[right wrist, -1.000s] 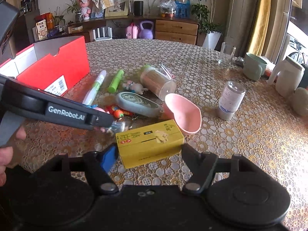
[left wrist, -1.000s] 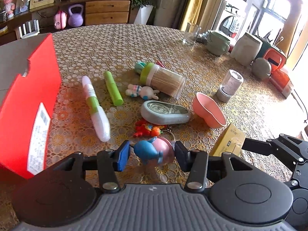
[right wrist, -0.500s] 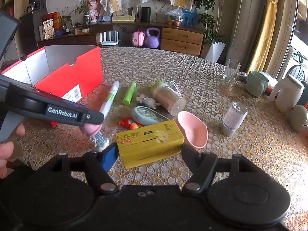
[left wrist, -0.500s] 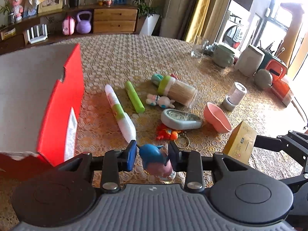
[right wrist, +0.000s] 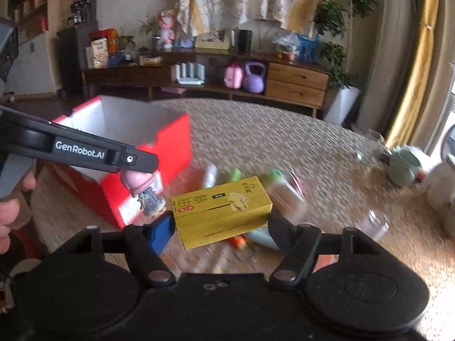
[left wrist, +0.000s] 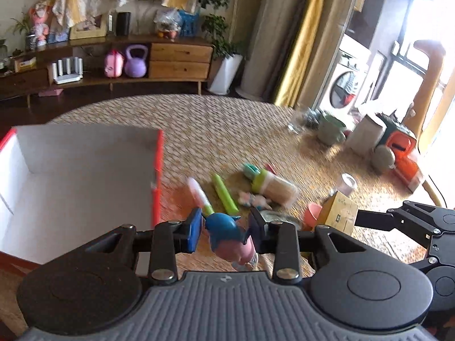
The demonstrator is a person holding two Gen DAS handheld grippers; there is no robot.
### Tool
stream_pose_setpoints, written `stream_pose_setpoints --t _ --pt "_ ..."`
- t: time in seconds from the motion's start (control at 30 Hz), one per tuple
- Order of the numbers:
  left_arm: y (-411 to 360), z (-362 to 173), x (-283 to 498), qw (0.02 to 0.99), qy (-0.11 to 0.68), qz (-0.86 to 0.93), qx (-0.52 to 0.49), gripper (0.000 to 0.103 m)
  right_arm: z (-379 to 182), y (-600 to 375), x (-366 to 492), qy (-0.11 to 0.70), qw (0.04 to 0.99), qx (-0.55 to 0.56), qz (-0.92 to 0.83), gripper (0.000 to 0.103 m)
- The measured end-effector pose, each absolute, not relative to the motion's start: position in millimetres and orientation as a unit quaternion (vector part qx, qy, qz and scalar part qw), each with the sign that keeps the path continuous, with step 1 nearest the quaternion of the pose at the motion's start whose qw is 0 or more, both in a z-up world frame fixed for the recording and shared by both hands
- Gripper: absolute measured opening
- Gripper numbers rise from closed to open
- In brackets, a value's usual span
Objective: Organize rigid objects
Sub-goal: 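Carry both items over the red box and open both tools to drop them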
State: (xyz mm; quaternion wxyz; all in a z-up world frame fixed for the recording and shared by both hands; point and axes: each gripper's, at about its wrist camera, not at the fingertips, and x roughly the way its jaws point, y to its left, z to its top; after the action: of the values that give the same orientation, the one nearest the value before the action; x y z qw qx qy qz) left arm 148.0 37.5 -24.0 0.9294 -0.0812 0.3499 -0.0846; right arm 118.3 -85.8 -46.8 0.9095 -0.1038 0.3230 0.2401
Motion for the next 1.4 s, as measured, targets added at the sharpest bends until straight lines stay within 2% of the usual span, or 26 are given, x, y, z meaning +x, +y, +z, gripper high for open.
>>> stream_pose_setpoints --t 0.43,0.9,1.27,1.4 --pt "126.9 1.8 164.4 0.939 0.329 -0.007 -0.101 0.035 -30.2 8.7 157.5 0.322 0.885 -0.127 0.313 0.071" --pt "208.6 -39.4 205.9 0.918 0.384 0.05 -0.082 0.035 -83.7 104.7 197.6 0.404 0.83 -0.148 0.356 0.071" --pt "233.7 -77.4 227.4 0.901 0.423 0.058 -0.083 0.035 -117.7 141.9 225.4 0.481 0.79 -0.179 0.336 0.071" --pt "234.5 -84.3 232.7 0.893 0.438 0.058 -0.082 0.035 -123.7 154.9 221.7 0.484 0.785 -0.216 0.321 0.065"
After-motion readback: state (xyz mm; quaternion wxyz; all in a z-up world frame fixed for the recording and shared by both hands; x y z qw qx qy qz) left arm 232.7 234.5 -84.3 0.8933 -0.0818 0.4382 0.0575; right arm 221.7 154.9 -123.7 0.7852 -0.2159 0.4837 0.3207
